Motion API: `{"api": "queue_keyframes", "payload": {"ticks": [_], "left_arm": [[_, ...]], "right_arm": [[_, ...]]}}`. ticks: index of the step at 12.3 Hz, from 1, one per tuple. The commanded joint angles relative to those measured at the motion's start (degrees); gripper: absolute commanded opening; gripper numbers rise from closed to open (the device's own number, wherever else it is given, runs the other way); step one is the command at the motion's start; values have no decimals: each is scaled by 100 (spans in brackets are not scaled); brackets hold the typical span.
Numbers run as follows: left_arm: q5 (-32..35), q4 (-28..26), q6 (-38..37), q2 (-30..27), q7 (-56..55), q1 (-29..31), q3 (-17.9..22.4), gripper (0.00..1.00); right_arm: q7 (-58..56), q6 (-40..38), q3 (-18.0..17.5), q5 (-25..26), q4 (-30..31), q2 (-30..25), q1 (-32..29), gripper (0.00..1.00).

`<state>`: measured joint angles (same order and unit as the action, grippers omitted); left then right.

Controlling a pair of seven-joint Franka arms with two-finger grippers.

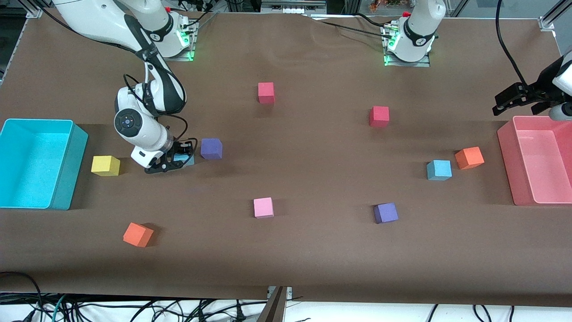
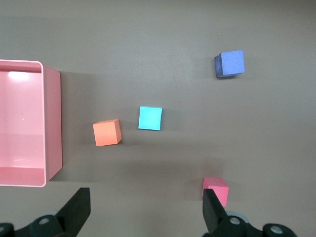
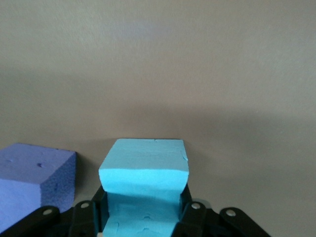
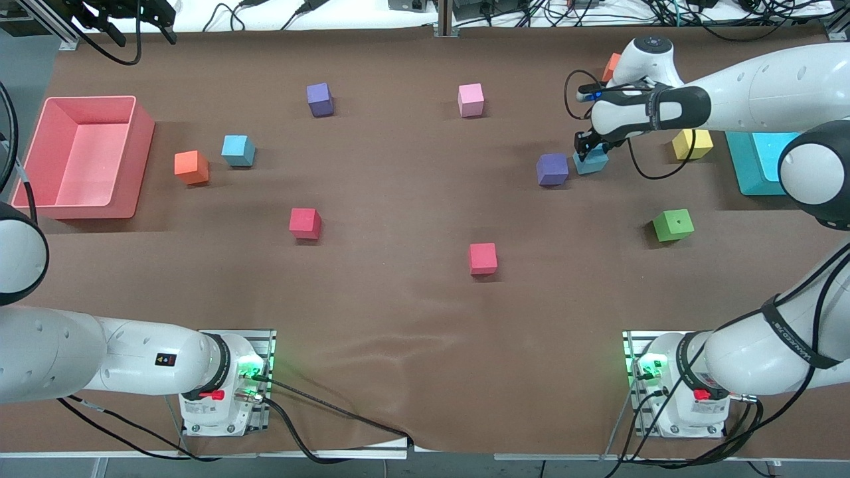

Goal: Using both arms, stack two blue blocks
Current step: 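Carry the cyan cube with the right gripper to mid-table and release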

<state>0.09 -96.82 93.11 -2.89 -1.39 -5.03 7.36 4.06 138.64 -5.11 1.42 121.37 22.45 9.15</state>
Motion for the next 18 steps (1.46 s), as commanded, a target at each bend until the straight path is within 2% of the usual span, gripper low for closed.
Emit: {"api": "queue_keyframes", "payload": {"ticks": [1, 3, 4, 6, 7, 12, 16, 18], "left_arm": [[-79, 75, -91, -1, 121, 54, 11, 100], [-79, 75, -91, -1, 121, 46, 11, 100], [-79, 75, -91, -1, 121, 46, 11, 100], [-79, 75, -91, -1, 121, 46, 11, 100], [-79, 75, -91, -1, 121, 54, 11, 100], [-79, 66, -91, -1, 121, 63, 11, 100], [-79, 58, -91, 8, 121, 81, 11, 100], [-79, 58, -91, 8, 121, 81, 11, 100]], "right_arm": [[-63, -1341, 10, 34, -725, -337, 8, 20], [190, -2669, -16, -10, -1534, -399, 26, 20], [540, -3154, -190, -27, -1886, -400, 43, 20], [1688, -3580, -857, -28, -2319, -382, 87, 20], [2182, -3494, -1034, -36, -2329, -330, 235, 20], [2940, -1765, -1045, -37, -2329, 512, 1535, 21], [3215, -569, -1045, 16, -2329, 1278, 1853, 21], [3215, -461, -1027, 86, -2338, 1411, 1907, 21]]}}
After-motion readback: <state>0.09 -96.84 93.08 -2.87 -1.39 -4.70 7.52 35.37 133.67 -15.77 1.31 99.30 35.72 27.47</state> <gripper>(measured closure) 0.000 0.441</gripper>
